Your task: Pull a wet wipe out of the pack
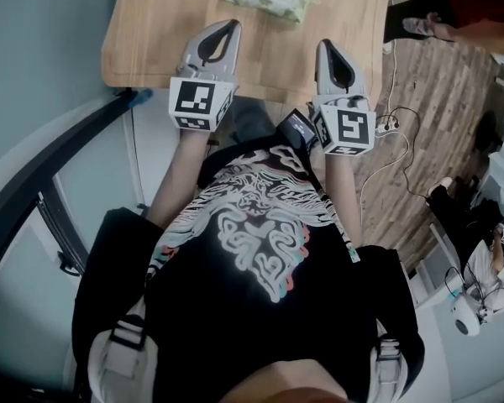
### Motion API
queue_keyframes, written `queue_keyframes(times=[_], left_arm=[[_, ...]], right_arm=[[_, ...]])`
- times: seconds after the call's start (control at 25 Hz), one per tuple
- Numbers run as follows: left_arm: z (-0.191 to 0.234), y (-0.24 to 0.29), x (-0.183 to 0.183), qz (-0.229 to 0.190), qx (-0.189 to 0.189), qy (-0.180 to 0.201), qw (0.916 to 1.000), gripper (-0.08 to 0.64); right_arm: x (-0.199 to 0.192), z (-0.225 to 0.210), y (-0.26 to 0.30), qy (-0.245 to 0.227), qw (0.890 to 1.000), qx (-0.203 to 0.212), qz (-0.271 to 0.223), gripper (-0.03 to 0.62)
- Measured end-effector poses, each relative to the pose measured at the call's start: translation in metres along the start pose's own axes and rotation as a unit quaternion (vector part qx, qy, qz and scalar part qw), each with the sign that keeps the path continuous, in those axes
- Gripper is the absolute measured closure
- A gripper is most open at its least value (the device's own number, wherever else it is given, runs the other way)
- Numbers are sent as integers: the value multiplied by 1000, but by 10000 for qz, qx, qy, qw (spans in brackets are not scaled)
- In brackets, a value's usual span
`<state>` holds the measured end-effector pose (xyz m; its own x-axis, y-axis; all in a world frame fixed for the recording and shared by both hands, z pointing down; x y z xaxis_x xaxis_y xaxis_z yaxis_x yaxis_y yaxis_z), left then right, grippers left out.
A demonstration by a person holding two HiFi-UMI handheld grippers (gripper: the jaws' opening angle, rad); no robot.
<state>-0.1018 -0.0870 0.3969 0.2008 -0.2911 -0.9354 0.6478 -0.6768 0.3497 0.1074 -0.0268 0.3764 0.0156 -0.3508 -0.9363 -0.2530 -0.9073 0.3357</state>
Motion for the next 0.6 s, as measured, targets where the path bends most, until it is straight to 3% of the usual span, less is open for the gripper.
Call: queue_keyframes(times=[0.2,0.6], left_arm=[[4,7,-4,100,37,225,9997,572],[13,28,-19,144,-135,214,9996,572]], right_arm=[[-5,-6,10,37,10000,9,73,594],[-20,-18,32,87,9998,-68,151,594]])
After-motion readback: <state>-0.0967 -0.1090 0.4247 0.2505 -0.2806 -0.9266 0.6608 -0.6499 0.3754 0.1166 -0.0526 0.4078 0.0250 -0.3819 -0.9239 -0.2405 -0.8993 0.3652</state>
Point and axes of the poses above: the fingertips, and each gripper's own axes: y forward along the fingers, z to its left, x out of its top, the point moved 7 cm from there along -y, backward along the fingers, and after that the axes turned 2 degrees about y, right-handed, at the moved point
